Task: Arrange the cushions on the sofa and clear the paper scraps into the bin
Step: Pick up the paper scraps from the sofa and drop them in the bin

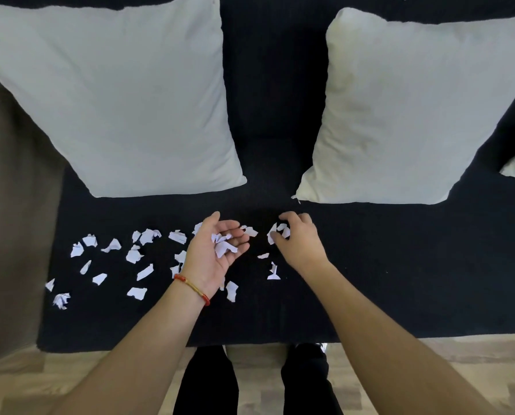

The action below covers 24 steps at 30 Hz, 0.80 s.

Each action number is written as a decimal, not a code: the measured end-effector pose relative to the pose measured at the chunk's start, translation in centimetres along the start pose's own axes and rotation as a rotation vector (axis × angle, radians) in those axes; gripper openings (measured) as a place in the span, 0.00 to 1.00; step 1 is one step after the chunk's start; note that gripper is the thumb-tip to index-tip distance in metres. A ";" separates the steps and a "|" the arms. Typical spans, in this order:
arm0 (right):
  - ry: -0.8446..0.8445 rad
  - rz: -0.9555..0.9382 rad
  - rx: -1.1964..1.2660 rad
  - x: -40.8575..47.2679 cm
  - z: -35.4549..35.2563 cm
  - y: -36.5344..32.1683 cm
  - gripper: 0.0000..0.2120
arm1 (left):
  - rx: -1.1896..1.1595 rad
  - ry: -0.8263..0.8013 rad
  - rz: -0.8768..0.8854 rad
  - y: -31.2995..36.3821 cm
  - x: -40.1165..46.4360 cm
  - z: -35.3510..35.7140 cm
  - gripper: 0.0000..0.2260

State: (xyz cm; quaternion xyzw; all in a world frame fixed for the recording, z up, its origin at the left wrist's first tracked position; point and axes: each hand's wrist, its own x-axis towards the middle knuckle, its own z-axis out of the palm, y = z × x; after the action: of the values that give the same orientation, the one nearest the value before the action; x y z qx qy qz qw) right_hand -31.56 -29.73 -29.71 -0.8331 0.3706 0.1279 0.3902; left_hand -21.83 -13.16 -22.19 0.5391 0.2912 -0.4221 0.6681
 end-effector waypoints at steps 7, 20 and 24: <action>-0.089 -0.118 -0.249 -1.1 3.2 -1.6 0.12 | -0.023 -0.003 -0.035 0.2 0.0 -1.1 0.16; -0.019 -0.025 -0.008 -2.3 1.6 -1.3 0.05 | 0.036 0.045 -0.041 -0.8 1.0 -2.0 0.18; 0.083 -0.106 0.210 -4.4 -0.3 -3.5 0.05 | 0.078 0.102 -0.026 -2.1 1.4 -1.5 0.17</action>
State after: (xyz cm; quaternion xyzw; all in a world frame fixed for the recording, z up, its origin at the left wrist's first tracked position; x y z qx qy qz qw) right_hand -32.14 -26.19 -25.38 -0.8108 0.3530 0.0331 0.4658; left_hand -22.92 -12.17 -24.79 0.5819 0.3149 -0.4137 0.6254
